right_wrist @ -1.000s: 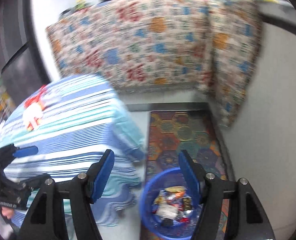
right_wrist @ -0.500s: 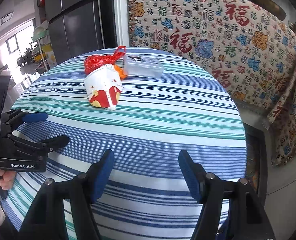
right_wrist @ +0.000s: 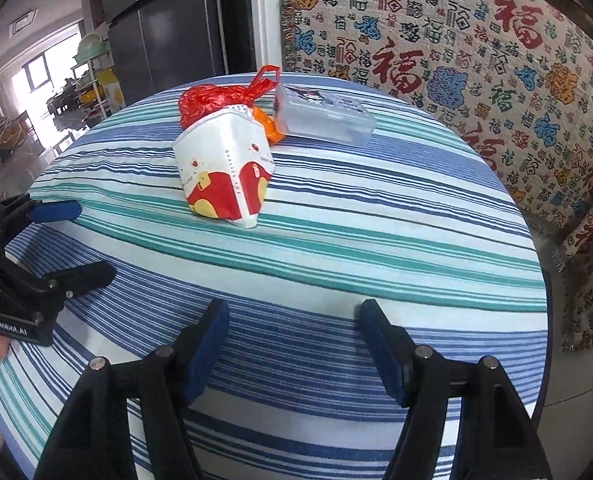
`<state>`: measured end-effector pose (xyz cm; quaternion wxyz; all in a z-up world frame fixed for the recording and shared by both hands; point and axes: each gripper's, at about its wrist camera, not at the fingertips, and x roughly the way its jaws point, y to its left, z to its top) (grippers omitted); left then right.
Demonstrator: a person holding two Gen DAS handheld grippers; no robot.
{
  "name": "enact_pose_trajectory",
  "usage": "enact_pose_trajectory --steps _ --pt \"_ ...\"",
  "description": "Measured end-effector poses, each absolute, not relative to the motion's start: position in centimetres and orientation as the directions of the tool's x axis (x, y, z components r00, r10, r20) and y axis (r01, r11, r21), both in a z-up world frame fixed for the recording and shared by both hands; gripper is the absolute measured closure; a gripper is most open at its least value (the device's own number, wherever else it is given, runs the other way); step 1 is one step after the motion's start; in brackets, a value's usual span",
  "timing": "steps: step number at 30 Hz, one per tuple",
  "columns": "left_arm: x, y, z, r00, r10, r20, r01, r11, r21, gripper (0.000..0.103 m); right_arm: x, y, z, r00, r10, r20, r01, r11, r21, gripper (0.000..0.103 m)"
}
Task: Collect trash
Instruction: 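Return both open tools to the table over the remaining trash, then grasp the white-and-red paper cup with the right tool while the left tool grasps the orange wrapped item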
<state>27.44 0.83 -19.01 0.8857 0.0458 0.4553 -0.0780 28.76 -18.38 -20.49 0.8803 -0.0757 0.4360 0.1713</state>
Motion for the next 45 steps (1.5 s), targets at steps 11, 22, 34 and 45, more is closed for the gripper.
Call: enact_pose_trajectory --steps 11,22,34,45 --pt "27.8 2.7 -19.1 0.581 -0.061 -0.811 0.117 0.993 0.009 0.0 32.5 -11.8 -20.5 0.543 0.305 -0.783 -0.494 0.87 -0.003 0.025" --pt "27.7 2.4 -19.1 0.581 -0.061 -0.811 0.111 0.994 0.005 0.0 30.8 -16.2 -19.2 0.569 0.249 -0.784 -0.368 0.929 0.027 0.06" --pt "33.2 -3.1 -17.1 0.578 -0.213 -0.788 0.213 0.971 -0.106 0.001 29.1 -21.6 -19.4 0.568 0.168 -0.806 -0.277 0.961 0.005 0.06" --pt "35.8 -5.3 -18.0 0.584 -0.257 -0.77 0.264 0.957 -0.119 0.066 28.9 -23.5 -19.7 0.57 0.174 -0.803 -0.271 0.962 0.016 0.059"
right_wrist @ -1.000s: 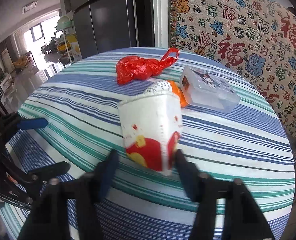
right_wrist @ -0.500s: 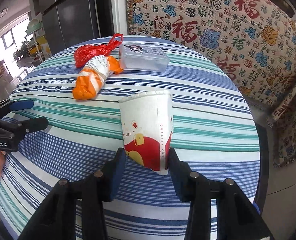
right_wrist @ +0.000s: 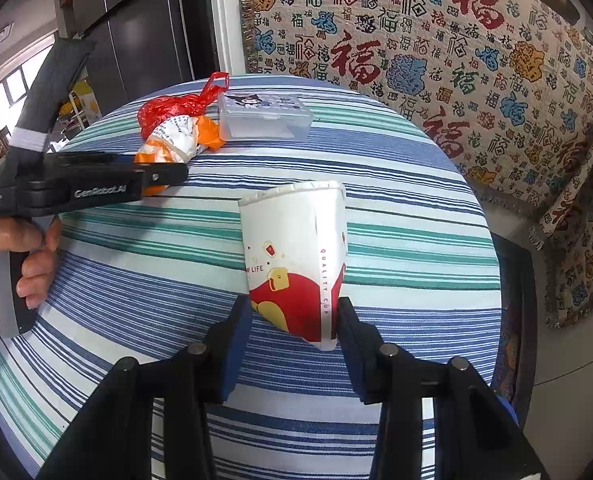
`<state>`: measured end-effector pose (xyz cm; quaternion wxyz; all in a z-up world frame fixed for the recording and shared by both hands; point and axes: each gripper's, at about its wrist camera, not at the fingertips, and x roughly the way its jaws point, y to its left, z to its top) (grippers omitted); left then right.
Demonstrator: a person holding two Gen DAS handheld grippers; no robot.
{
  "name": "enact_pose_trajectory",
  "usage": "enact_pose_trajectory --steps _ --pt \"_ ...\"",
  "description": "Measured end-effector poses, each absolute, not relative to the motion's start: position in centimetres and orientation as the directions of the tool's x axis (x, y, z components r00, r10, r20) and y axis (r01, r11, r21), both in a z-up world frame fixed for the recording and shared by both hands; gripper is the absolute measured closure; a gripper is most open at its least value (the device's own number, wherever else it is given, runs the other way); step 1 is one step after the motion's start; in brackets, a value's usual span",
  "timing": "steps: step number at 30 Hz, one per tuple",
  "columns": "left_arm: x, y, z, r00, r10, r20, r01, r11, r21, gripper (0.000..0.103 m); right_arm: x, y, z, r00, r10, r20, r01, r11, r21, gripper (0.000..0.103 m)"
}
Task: Collect trash
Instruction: 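Grasp the white-and-red paper cup with the right tool while the left tool grasps the orange wrapped item, then lift the paper cup with the right tool while the left tool lifts the orange wrapped item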
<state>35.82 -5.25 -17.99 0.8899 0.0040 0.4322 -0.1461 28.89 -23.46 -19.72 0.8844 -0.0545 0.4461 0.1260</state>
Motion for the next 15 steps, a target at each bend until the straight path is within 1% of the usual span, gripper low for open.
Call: enact_pose_trajectory --steps 3,5,7,8,9,10,11,15 --pt "32.8 -3.8 -17.6 0.573 -0.26 -0.778 0.269 0.955 -0.121 0.066 29.0 -23.6 -19.8 0.57 0.184 -0.801 -0.278 0.96 0.023 0.059" --pt "30.5 -2.5 -17.5 0.558 -0.268 -0.785 0.261 0.955 -0.14 0.065 29.0 -23.4 -19.9 0.57 0.196 -0.798 -0.287 0.957 0.03 0.055" --pt "29.2 -1.8 -17.6 0.555 -0.254 -0.792 0.244 0.96 -0.137 0.061 29.0 -23.0 -20.1 0.565 0.201 -0.8 -0.296 0.955 0.031 0.053" --pt "28.9 -1.5 -17.7 0.559 -0.239 -0.794 0.236 0.964 -0.124 0.046 29.1 -22.7 -20.3 0.556 0.202 -0.806 -0.301 0.953 0.031 0.047" --pt "28.9 -1.4 -17.8 0.562 -0.228 -0.795 0.232 0.966 -0.114 0.027 29.2 -22.5 -20.5 0.55 0.206 -0.81 -0.305 0.952 0.035 0.042" --pt "28.9 -1.3 -17.9 0.568 -0.214 -0.794 0.224 0.969 -0.101 0.021 29.1 -22.2 -20.5 0.557 0.209 -0.804 -0.309 0.951 0.033 0.035" --pt "29.0 -1.1 -18.0 0.575 -0.2 -0.793 0.214 0.973 -0.09 0.019 29.2 -22.0 -20.6 0.556 0.207 -0.805 -0.309 0.951 0.031 0.034" --pt "29.1 -0.4 -18.3 0.59 -0.18 -0.787 0.205 0.976 -0.07 0.018 29.5 -21.3 -20.7 0.567 0.182 -0.803 -0.301 0.954 0.004 0.03"
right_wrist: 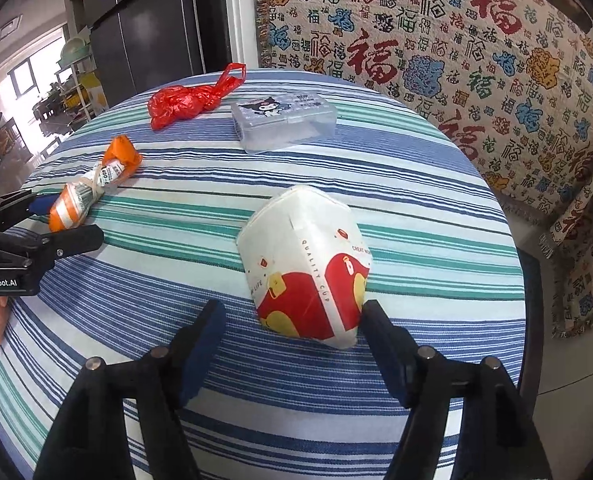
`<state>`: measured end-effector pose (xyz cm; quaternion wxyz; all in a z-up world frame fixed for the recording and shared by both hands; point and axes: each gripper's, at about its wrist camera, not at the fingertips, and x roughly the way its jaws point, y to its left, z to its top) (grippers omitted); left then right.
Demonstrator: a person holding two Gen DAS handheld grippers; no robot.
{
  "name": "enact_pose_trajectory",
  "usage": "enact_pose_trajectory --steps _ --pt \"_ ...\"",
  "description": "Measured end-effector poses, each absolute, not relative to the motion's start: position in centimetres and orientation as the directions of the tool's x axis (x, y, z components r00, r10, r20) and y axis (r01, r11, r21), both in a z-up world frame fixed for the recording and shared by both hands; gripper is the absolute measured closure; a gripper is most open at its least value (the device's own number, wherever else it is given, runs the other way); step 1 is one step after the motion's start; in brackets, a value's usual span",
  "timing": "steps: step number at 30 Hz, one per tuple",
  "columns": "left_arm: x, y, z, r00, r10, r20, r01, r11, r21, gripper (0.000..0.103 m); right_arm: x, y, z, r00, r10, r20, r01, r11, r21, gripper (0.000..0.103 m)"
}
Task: Collect trash
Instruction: 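Lift the paper cup with the right tool while the left tool lifts the orange wrapped item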
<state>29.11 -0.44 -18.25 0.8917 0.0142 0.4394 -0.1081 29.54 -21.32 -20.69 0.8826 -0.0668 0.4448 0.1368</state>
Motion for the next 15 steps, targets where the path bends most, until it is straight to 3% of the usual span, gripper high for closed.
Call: enact_pose_trajectory --steps 10,12,13,14,15 --pt "29.5 1.9 -17.8 0.58 -0.238 -0.779 0.174 0.97 -0.167 0.015 30.1 -21.4 -19.4 0.564 0.185 -0.804 -0.35 0.936 -0.03 0.03" --pt "29.5 1.7 -17.8 0.58 -0.245 -0.777 0.184 0.969 -0.168 0.02 30.0 -21.4 -19.0 0.579 0.202 -0.789 -0.372 0.927 -0.036 0.03" --pt "29.5 1.4 -17.8 0.583 -0.243 -0.775 0.191 0.968 -0.16 0.024 30.1 -21.3 -19.0 0.576 0.222 -0.787 -0.392 0.919 -0.027 0.037" --pt "29.5 1.2 -17.7 0.583 -0.251 -0.773 0.205 0.966 -0.159 0.037 30.3 -21.3 -19.1 0.561 0.235 -0.794 -0.4 0.917 -0.011 0.075" --pt "29.5 1.0 -17.7 0.58 -0.262 -0.771 0.217 0.962 -0.164 0.054 30.5 -21.2 -19.2 0.558 0.221 -0.8 -0.387 0.922 -0.015 0.075"
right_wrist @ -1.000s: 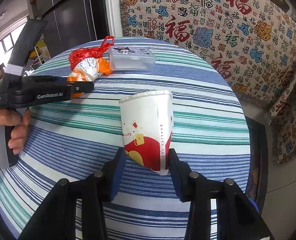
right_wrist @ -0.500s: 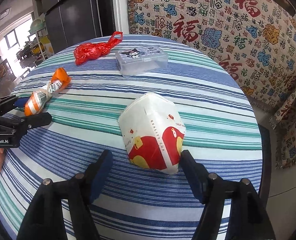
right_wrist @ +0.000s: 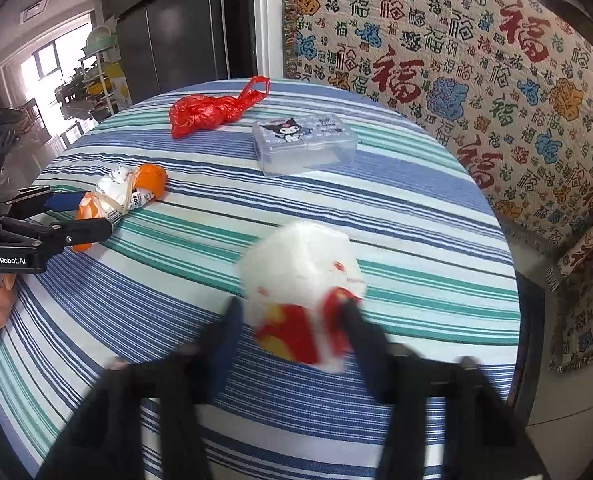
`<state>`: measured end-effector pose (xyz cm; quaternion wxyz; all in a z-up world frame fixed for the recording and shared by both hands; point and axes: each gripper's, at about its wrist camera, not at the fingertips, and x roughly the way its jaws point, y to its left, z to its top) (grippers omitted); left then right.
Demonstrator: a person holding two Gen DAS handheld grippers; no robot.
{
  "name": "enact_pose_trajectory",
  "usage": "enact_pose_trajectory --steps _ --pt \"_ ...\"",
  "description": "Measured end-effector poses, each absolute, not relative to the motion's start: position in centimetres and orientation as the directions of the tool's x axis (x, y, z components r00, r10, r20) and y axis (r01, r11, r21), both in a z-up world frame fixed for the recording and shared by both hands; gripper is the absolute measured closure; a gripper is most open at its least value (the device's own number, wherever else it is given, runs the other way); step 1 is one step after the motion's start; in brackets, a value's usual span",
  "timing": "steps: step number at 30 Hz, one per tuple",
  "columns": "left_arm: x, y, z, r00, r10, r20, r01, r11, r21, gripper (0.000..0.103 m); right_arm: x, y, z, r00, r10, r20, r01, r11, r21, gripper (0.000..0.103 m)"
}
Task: Collect trash
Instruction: 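Lift the paper cup with the right tool while the left tool lifts the orange wrapped item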
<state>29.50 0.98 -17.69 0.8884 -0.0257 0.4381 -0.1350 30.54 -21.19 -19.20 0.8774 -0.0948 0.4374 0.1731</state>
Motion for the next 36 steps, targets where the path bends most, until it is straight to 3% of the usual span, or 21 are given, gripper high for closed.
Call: enact_pose_trajectory --steps 1,2,8,9,11,13,15,17,18,20,26,36 --pt "29.6 0.8 -17.7 0.579 -0.263 -0.772 0.221 0.962 -0.162 0.054 30.7 -21.4 -18.8 0.558 0.229 -0.798 -0.368 0.93 0.01 0.082" --pt "29.5 0.7 -17.7 0.583 -0.259 -0.77 0.221 0.963 -0.157 0.054 30.9 -21.7 -18.6 0.551 0.236 -0.8 -0.354 0.935 0.032 0.103" --pt "29.6 0.7 -17.9 0.584 -0.26 -0.769 0.217 0.963 -0.16 0.054 30.7 -22.7 -18.3 0.537 0.265 -0.801 -0.331 0.939 0.088 0.101" --pt "29.6 0.8 -18.0 0.584 -0.261 -0.769 0.214 0.963 -0.164 0.054 30.5 -22.6 -18.2 0.55 0.261 -0.794 -0.331 0.94 0.08 0.094" --pt "29.6 0.9 -17.9 0.585 -0.263 -0.767 0.209 0.963 -0.17 0.053 30.3 -22.2 -18.2 0.561 0.254 -0.788 -0.345 0.937 0.056 0.026" --pt "29.6 1.0 -17.9 0.588 -0.262 -0.765 0.205 0.963 -0.173 0.053 30.0 -21.4 -17.9 0.601 0.244 -0.761 -0.362 0.932 0.013 0.022" --pt "29.7 1.0 -17.9 0.59 -0.263 -0.763 0.199 0.964 -0.178 0.053 30.8 -20.4 -18.3 0.6 0.233 -0.766 -0.376 0.926 -0.013 0.027" --pt "29.7 1.0 -17.9 0.593 -0.26 -0.762 0.197 0.964 -0.175 0.053 32.1 -20.0 -19.6 0.534 0.243 -0.809 -0.384 0.923 0.024 0.055" --pt "29.7 1.0 -17.9 0.594 -0.258 -0.762 0.197 0.965 -0.172 0.053 32.4 -20.1 -19.8 0.529 0.248 -0.812 -0.381 0.924 0.034 0.057" --pt "29.8 1.0 -17.9 0.595 -0.255 -0.762 0.2 0.965 -0.166 0.054 33.0 -20.4 -19.2 0.53 0.242 -0.813 -0.338 0.939 0.059 0.081" --pt "29.5 1.3 -17.4 0.606 -0.284 -0.743 0.203 0.958 -0.201 0.057 31.7 -20.9 -16.7 0.556 0.302 -0.775 -0.323 0.937 0.134 0.083" --pt "28.3 -0.3 -15.6 0.626 -0.325 -0.709 0.246 0.945 -0.216 0.058 29.7 -23.6 -16.7 0.56 0.259 -0.787 -0.246 0.959 0.14 0.083"
